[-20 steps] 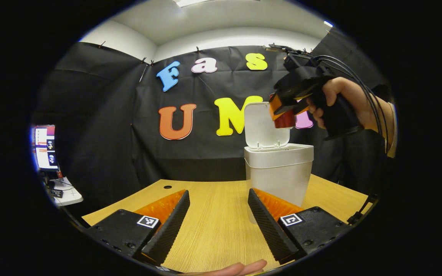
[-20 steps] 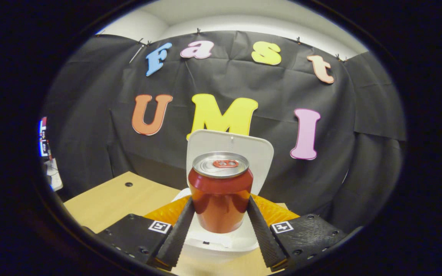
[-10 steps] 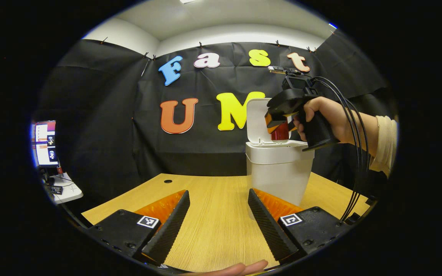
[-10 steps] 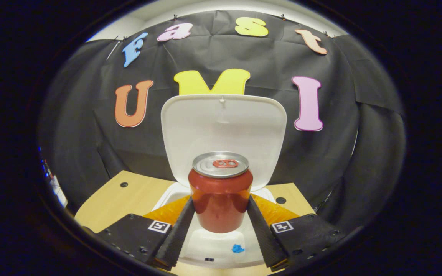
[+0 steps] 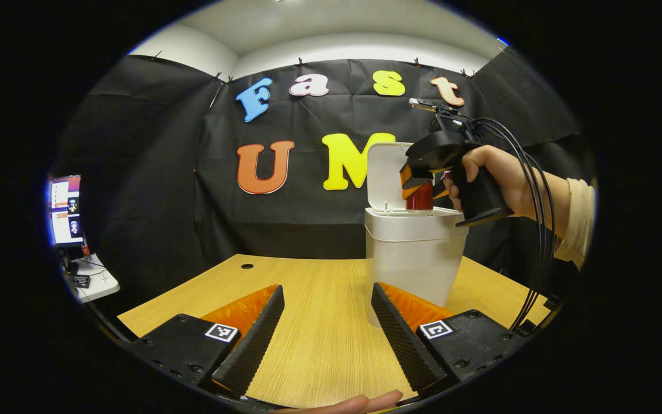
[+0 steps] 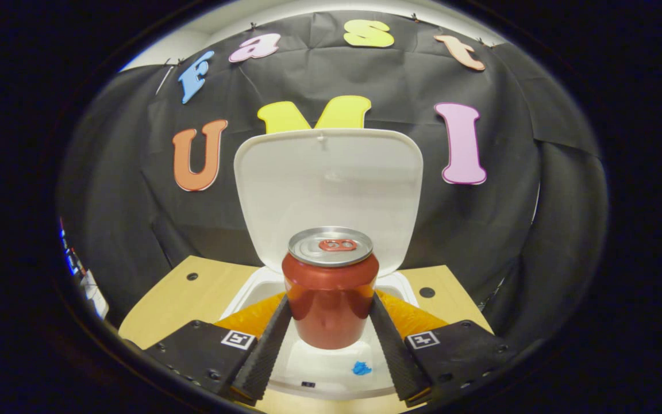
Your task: Press the lid of the desktop garbage bin to open it, pick up the crumpled paper on the desktop and throw it into the bin, then pick up the pop can on the desktop and drop it into the bin, and finally close the garbage bin lid.
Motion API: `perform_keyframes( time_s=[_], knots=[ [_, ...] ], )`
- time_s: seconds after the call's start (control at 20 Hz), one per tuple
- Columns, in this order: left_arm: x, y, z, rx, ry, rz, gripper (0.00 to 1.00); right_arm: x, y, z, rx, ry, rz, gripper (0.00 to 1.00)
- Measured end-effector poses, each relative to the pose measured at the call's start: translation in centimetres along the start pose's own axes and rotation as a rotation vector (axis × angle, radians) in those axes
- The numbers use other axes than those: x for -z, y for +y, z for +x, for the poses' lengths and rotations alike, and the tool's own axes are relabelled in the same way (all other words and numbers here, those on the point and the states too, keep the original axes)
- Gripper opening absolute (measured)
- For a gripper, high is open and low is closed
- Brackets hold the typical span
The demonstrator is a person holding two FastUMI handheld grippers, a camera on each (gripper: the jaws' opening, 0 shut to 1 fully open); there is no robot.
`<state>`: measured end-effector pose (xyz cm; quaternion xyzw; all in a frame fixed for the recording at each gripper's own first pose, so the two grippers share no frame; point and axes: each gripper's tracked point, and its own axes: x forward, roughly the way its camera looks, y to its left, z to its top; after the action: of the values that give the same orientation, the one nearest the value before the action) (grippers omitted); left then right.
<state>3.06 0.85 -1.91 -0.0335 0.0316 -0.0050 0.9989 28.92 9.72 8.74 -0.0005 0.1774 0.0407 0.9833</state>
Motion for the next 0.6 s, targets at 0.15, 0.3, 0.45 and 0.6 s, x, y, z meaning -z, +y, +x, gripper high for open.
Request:
perform_keyframes(
  time_s=[0.15,0.3,0.45,0.6],
  knots=[
    [0.1,-0.4,-0.1,0.010,0.000,0.006,0.99,-0.6,0.3,-0.7,-0.003,-0.030,-0.024,0.83],
    [-0.1,-0.2,-0.3,0.009,-0.004,0.003,0.99,-1.5,0.7,-1.8,-0.008,-0.059,-0.038,0.96],
    [-0.7,0.3,-0.9,0.000,-0.016,0.011,0.99,-2.7,1.0,-3.4,0.005,-0.094,-0.070,0.95],
    [-1.2,0.2,-1.4,0.006,-0.029,0.004,0.99,-4.7,1.4,-5.2,0.001,-0.146,-0.071,0.96]
  ],
)
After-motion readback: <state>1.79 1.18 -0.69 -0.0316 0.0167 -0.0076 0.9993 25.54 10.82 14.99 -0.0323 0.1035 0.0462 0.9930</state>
